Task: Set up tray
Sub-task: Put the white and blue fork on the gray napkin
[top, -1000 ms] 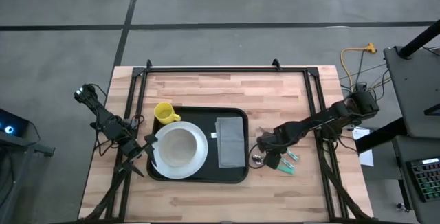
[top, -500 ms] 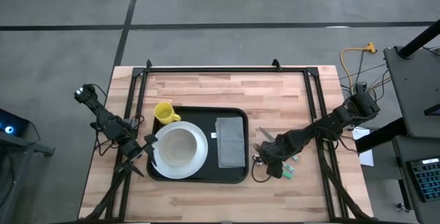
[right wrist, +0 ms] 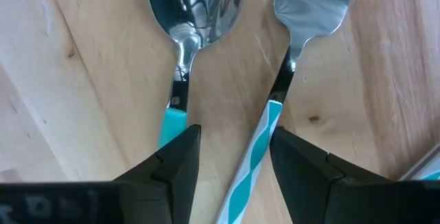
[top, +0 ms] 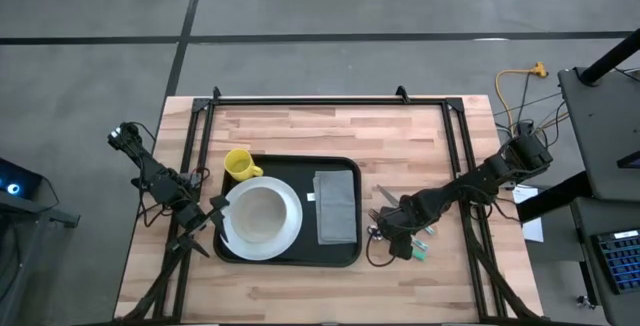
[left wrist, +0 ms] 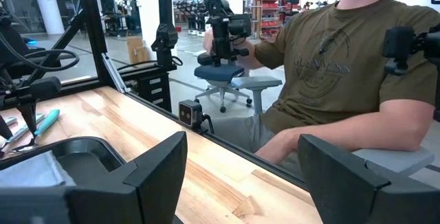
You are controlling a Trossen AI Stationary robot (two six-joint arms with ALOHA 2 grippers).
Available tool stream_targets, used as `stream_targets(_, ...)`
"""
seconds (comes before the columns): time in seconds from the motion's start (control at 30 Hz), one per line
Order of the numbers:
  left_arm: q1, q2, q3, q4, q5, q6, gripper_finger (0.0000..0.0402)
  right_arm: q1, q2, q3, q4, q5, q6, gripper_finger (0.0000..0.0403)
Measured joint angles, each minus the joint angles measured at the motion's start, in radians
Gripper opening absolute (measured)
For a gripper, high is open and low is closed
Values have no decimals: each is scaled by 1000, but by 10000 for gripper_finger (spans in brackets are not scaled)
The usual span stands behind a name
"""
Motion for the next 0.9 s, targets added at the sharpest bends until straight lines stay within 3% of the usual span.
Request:
stream_targets(0.3, 0, 0, 0, 0, 0, 0, 255, -8, 2, 1, -9, 31, 11, 158)
stream_targets(0.43, 0, 0, 0, 0, 0, 0, 255, -23, 2, 2, -28, 7, 60, 109)
stream_targets(0.57, 0, 0, 0, 0, 0, 0, 255, -42, 3, 2, -31, -24, 88, 28)
stream_targets(0.9, 0, 0, 0, 0, 0, 0, 255, -118, 12, 52, -78, -37, 148, 13)
